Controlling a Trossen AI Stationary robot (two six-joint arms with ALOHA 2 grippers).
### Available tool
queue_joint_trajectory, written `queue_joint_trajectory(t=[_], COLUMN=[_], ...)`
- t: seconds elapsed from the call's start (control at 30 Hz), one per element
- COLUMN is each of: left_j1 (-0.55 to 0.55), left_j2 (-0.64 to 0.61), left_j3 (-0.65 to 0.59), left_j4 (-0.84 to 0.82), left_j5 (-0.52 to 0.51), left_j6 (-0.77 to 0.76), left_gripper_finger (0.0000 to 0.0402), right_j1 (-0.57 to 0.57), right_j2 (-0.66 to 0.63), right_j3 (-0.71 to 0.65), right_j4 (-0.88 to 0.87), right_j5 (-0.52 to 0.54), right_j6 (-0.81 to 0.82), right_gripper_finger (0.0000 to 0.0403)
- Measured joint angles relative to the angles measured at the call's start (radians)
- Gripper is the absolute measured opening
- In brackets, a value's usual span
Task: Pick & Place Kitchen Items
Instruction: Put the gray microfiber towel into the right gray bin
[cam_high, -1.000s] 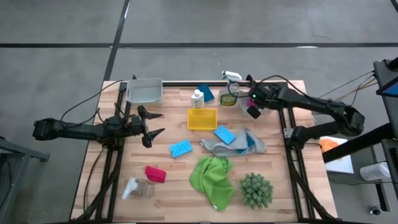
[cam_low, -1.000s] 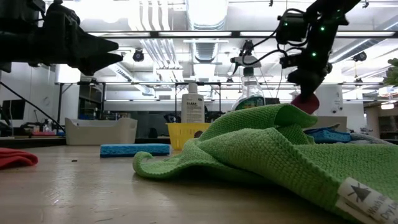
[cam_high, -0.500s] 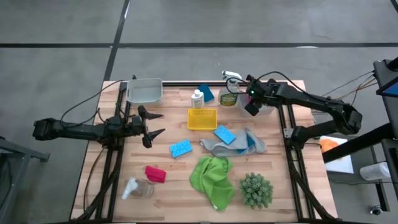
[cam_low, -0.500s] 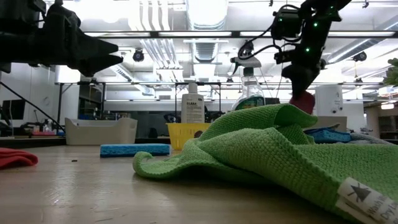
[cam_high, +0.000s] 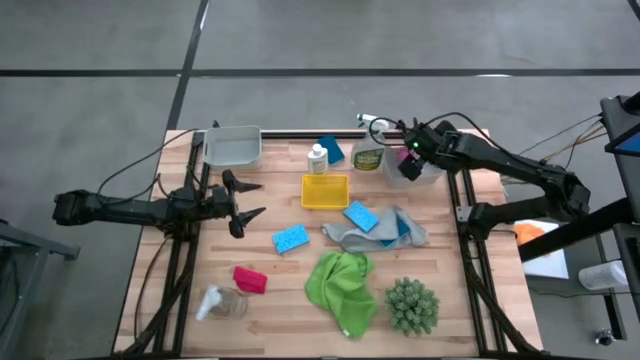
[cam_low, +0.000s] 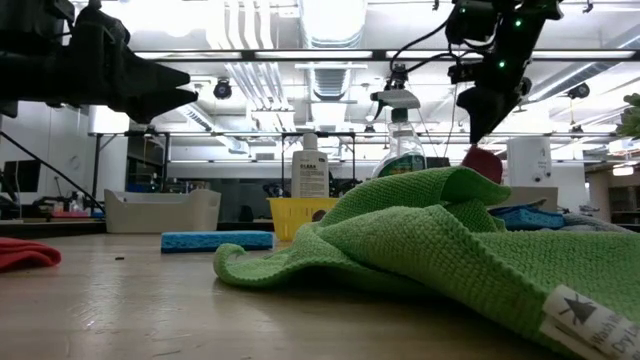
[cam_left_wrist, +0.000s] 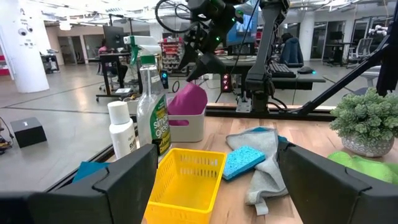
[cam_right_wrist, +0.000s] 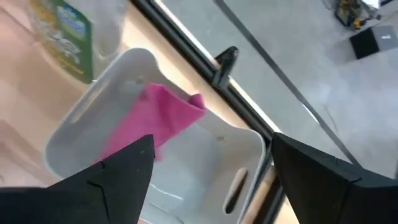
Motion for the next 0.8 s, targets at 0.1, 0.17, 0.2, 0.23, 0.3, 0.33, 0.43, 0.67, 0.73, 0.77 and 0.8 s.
queue_joint_trajectory(t=[0.1,0.17,0.2,0.23,0.3,0.33,0.43,0.67,0.73,0.77,0.8], left_j1=[0.000,0.000,0.000,0.000,0.000,0.000,0.000,0.000,0.000,0.000,0.000], left_j2=[0.000,0.000,0.000,0.000,0.000,0.000,0.000,0.000,0.000,0.000,0.000], left_j3=[0.000,0.000,0.000,0.000,0.000,0.000,0.000,0.000,0.000,0.000,0.000], left_j4=[0.000,0.000,0.000,0.000,0.000,0.000,0.000,0.000,0.001,0.003,0.007], left_j5=[0.000,0.000,0.000,0.000,0.000,0.000,0.003,0.020,0.027,0.031,0.042], left_j6=[0.000,0.000,0.000,0.000,0.000,0.000,0.000,-0.001,-0.004,-0.005,-0.008], left_gripper_finger=[0.0331,0.0331,0.0331,0.0331,0.0331,0.0331,0.0331,0.0331,0.0331,0.0331,0.0331], right_j1=[0.001,0.006,0.008,0.012,0.024,0.031,0.070,0.224,0.273,0.299,0.326], right_j2=[-0.008,-0.012,-0.012,-0.012,-0.012,-0.012,-0.014,-0.014,-0.014,-0.014,-0.014], right_j3=[0.000,-0.001,-0.001,-0.001,-0.001,-0.001,-0.002,-0.003,-0.003,-0.003,-0.006], right_j4=[0.001,0.004,0.008,0.015,0.035,0.051,0.107,0.239,0.285,0.312,0.349], right_j5=[-0.003,-0.035,-0.057,-0.084,-0.146,-0.183,-0.293,-0.396,-0.396,-0.396,-0.396], right_j6=[0.001,-0.005,-0.006,-0.010,-0.019,-0.026,-0.040,-0.041,-0.038,-0.037,-0.037], right_gripper_finger=[0.0318,0.0318,0.0318,0.0318,0.0318,0.0318,0.0318,0.0318,0.0318,0.0318,0.0318])
